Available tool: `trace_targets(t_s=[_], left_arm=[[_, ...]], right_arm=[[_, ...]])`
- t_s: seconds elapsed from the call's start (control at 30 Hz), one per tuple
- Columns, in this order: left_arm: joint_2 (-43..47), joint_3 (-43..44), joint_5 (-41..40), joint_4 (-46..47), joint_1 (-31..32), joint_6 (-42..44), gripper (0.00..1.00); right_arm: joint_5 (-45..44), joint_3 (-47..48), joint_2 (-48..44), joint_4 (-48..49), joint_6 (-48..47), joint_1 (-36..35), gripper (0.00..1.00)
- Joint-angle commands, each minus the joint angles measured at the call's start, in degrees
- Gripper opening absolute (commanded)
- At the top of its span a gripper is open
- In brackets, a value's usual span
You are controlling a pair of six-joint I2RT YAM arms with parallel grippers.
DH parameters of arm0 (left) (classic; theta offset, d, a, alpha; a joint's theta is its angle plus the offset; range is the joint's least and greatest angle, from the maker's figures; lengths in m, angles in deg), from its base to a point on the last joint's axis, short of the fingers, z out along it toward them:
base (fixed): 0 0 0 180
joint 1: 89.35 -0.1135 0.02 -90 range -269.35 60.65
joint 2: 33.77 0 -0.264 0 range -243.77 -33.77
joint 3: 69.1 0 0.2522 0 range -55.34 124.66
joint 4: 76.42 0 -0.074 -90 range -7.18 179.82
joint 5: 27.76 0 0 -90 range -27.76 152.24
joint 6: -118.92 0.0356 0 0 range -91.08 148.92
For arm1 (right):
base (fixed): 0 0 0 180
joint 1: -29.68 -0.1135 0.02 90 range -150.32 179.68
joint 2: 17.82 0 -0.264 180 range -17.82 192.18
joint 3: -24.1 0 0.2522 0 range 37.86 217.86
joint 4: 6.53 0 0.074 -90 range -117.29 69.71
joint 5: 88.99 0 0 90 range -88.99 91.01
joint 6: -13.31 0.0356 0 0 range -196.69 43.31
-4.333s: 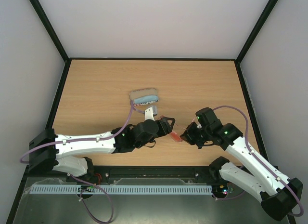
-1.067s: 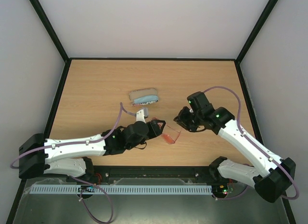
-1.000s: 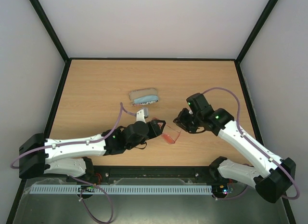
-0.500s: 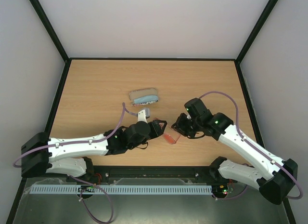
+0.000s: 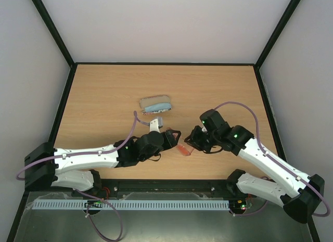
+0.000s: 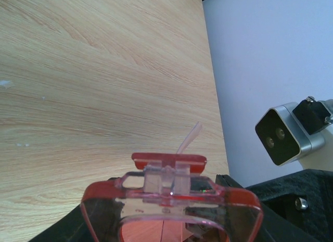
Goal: Organize the sunglasses
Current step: Fold the sunglasses.
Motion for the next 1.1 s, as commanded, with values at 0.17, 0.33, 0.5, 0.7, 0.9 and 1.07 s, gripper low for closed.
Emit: trace_targets(t_s=[0.17,0.33,0.5,0.7,0.9,1.07], left_arm=[[-0.8,1.1,-0.3,1.8,-0.6,0.9,0.42],[0.4,-0.1,0.1,1.9,-0.5,0.5,0.43],[1.3,-1.0,0.6,2.7,-0.5,0.1,0.42],[2.2,-1.5,0.7,3.2,-0.5,-0.1,0.42],[2.0,-1.4,0.0,4.4,-0.5,0.2,0.42],[0.9,-1.5,-0.4,6.6,-0.5,0.3,0.42]], right_arm=[[-3.6,3.3,-1.3,-3.7,-0.7,-1.1,0.17],[-7.4,7.3,1.8,-6.2,-3.0,-0.8,0.17],[-7.8,5.8,4.9,-3.7,-3.3,-0.2,0.17],[-6.3,3.3,7.9,0.5,-2.4,-0.2,0.17],[-3.4,0.6,8.1,3.4,-1.3,-0.6,0.17],[-1.5,-0.8,7.0,4.7,-0.3,-2.0,0.16]])
